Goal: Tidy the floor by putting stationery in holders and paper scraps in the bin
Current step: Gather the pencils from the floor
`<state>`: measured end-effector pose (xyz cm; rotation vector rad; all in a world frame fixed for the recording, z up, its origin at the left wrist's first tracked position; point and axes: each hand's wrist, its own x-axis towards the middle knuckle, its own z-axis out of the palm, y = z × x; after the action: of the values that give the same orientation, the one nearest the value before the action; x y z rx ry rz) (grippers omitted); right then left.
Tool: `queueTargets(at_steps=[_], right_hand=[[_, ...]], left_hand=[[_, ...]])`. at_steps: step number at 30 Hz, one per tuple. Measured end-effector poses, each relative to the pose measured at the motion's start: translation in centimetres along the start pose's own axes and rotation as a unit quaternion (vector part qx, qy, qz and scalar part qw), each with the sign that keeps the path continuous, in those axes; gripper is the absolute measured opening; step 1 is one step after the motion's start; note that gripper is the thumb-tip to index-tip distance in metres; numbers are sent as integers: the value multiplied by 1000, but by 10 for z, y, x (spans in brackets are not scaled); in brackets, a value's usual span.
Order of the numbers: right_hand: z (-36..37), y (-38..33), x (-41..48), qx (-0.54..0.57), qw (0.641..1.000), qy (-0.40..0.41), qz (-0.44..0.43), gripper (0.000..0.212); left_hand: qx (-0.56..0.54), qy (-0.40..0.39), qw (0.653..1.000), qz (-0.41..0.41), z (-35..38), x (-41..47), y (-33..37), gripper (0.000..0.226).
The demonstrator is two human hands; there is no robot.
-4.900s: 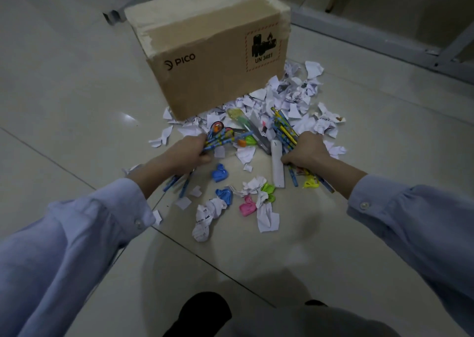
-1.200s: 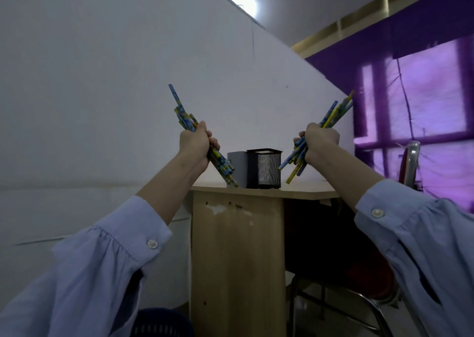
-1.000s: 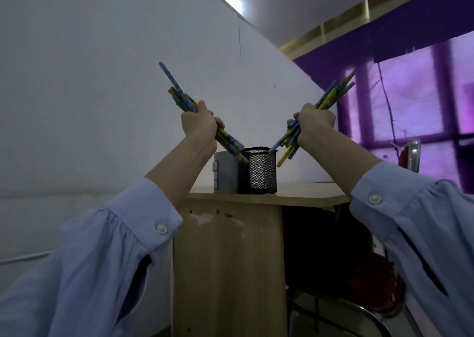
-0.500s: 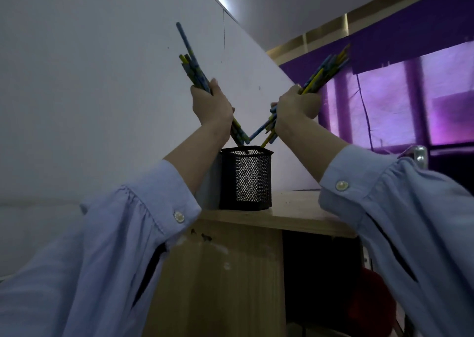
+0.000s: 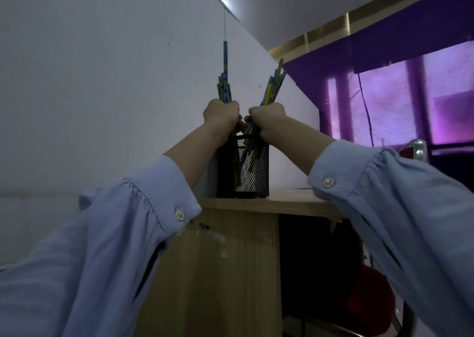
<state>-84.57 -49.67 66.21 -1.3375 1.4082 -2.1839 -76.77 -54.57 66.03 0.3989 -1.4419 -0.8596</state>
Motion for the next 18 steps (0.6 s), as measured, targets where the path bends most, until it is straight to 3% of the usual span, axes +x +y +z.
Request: queueTargets(at_steps=[6, 10, 13, 16, 18], right_hand=[[1, 1, -2, 40, 999, -23, 7, 3], [-3, 1, -3, 22, 999, -27, 7, 10], [-4, -2, -7, 25, 1000, -17, 6, 34], [-1, -2, -7, 27, 1000, 9, 5, 82], [0, 3, 3, 34, 999, 26, 8, 97]], left_hand=[[-18, -15, 999, -32, -3, -3, 2, 17], [-7, -1, 1000, -17, -2, -6, 2, 25], [-36, 10, 999, -10, -1, -8, 4, 34], [-21, 41, 999, 16, 0, -10, 4, 62], [-25, 50, 998, 33, 0, -13, 4, 65]])
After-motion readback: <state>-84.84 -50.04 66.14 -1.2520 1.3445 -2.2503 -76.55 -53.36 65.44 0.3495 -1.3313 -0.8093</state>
